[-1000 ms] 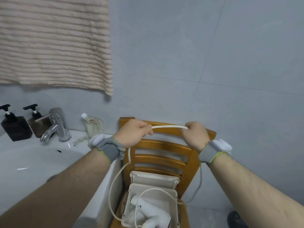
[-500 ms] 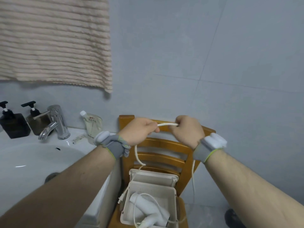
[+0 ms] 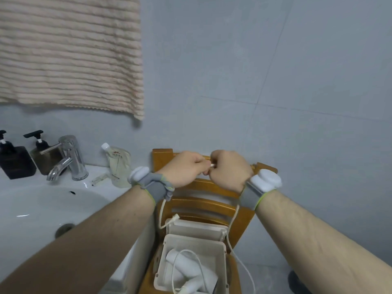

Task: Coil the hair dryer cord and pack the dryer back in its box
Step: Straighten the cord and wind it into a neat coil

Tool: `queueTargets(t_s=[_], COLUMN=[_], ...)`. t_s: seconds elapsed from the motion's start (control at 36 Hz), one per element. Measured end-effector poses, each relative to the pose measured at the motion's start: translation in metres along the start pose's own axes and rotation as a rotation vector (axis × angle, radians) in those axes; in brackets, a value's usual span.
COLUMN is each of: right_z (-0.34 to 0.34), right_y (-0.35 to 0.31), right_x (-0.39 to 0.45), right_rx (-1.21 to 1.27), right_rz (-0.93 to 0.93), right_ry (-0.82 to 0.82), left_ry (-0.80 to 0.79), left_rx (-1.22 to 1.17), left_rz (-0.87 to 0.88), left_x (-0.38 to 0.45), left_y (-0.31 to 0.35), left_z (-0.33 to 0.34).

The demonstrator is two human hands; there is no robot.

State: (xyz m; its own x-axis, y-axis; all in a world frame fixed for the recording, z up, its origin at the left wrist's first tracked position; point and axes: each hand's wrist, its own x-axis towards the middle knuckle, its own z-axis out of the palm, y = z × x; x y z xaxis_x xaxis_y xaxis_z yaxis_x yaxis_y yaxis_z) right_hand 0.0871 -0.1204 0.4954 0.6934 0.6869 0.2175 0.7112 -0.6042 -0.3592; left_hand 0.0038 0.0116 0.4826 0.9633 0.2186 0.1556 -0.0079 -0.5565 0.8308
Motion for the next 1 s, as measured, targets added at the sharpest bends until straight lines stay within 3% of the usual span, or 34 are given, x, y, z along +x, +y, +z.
queueTargets(t_s=[0.14, 0.25, 0.31, 0.47, 0.58, 0.67, 0.72, 0.81, 0.89, 1.0], right_z=[-0.014, -0.026, -0.025, -0.008, -0.021, -0.034, -0.04, -0.041, -0.036, -0.026], right_y=[0.014, 0.036, 0.036, -0.003, 0.004, 0.017, 0.021, 0.021, 0.013, 0.0], right_x=[0.005, 0.004, 0.004, 0.002, 0.006, 0.006, 0.003, -0.003, -0.009, -0.019], right_rx=[0.215, 0.474, 0.349, 0.031, 0.235, 0.535, 0.739, 0.834, 0.848, 0.91], right_rz=[0.089, 0.264, 0.237, 0.004, 0.094, 0.219, 0.266, 0.279, 0.308, 0.319], right_ry=[0.061, 0.148, 0.115, -0.003, 0.094, 0.194, 0.21, 0.167, 0.108, 0.021], left_ry=[-0.024, 0.108, 0.149, 0.019, 0.076, 0.225, 0.362, 0.464, 0.456, 0.4], left_rx=[-0.211, -0.21, -0.201, -0.116, -0.221, -0.232, -0.371, -0.69, -1.085, -1.456], left_rz=[-0.021, -0.078, -0.096, 0.011, 0.005, -0.149, -0.294, -0.468, -0.574, -0.585], left_x=[-0.006, -0.013, -0.012, 0.001, -0.001, -0.008, -0.012, -0.013, -0.012, -0.013], left_y=[-0.014, -0.047, -0.05, -0.014, -0.027, -0.055, -0.072, -0.077, -0.063, -0.032], left_z=[-0.012, -0.024, -0.025, -0.003, -0.014, -0.022, -0.023, -0.021, -0.018, -0.01])
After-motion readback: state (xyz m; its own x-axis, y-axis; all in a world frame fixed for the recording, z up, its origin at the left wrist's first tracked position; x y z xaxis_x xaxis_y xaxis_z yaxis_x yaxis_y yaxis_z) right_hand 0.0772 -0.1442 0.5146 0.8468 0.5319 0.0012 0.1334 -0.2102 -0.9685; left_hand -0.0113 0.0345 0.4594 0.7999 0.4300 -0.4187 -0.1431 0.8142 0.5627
